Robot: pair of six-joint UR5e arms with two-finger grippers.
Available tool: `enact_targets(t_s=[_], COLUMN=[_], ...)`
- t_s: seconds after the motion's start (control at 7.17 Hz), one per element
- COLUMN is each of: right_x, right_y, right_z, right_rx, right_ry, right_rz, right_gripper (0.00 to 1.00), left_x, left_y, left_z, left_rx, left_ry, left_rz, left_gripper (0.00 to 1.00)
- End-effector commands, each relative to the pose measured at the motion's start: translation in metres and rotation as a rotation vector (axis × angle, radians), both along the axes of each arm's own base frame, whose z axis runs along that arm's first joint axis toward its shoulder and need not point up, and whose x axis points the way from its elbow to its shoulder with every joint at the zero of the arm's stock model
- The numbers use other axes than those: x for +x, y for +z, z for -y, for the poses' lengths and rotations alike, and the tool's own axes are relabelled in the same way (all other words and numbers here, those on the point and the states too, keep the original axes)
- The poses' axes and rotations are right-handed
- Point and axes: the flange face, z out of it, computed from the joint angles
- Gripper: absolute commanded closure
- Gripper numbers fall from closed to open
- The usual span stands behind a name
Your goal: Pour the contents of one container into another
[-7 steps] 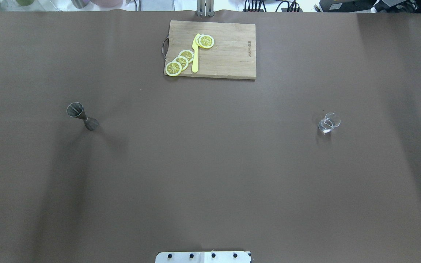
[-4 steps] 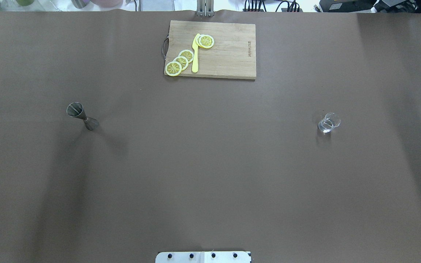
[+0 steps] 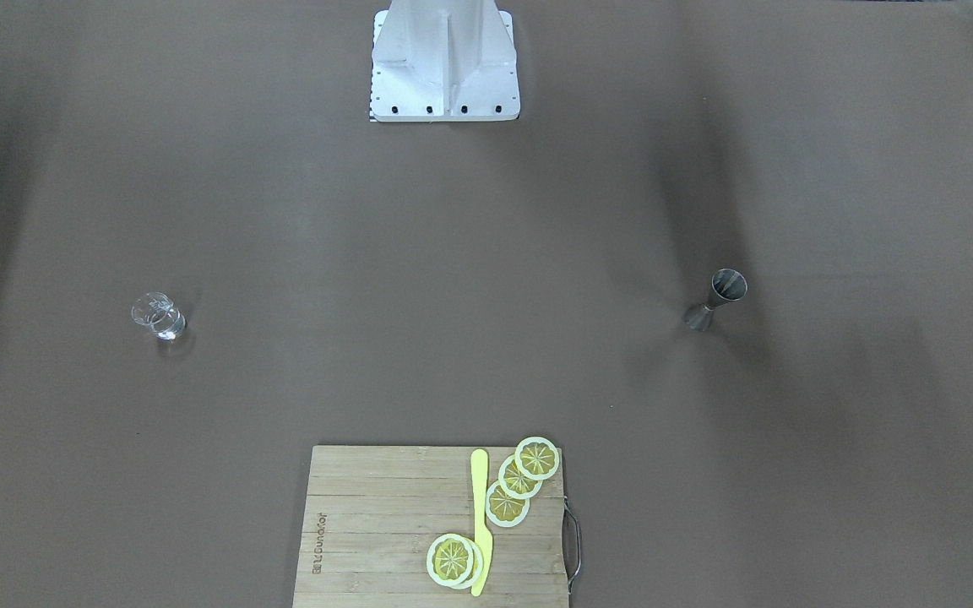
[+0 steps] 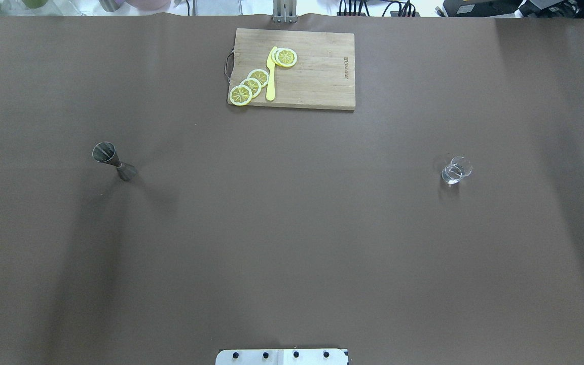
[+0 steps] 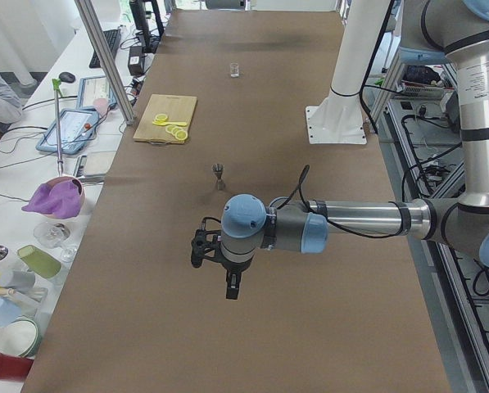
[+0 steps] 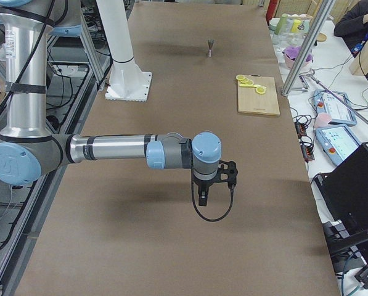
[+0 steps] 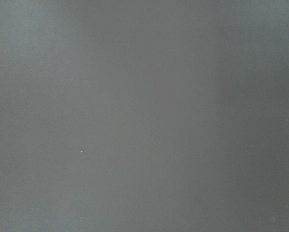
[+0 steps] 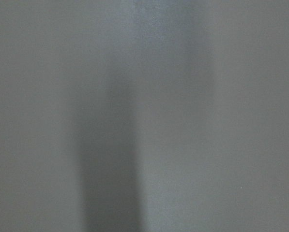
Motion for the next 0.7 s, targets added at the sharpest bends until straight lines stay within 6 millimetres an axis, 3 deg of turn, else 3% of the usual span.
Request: enact_targets(t_s=[0.0,0.28,0.56], right_x=[0.001,-0.005,-0.026], right_y=[0.004,0.001,-0.013], right_z=[0.001,0.004,0.019], right_rx=[-0.006,-0.006,-0.033], right_ry=[0.001,-0.01,-0.051], right_rz=[-0.009,0.001,0.002], right_gripper=[0.0,0.0,0.0], left_x=[0.0,0.0,0.001], left_y=[-0.001,-0.006,-0.009], left_z=[0.0,0.001,0.005], left_rx=[0.002,0.013,0.021], left_ry=[0.0,0.0,0.002], left_rz=[-0.001,0.0,-0.001], left_gripper=[0.02,0.02,0.02])
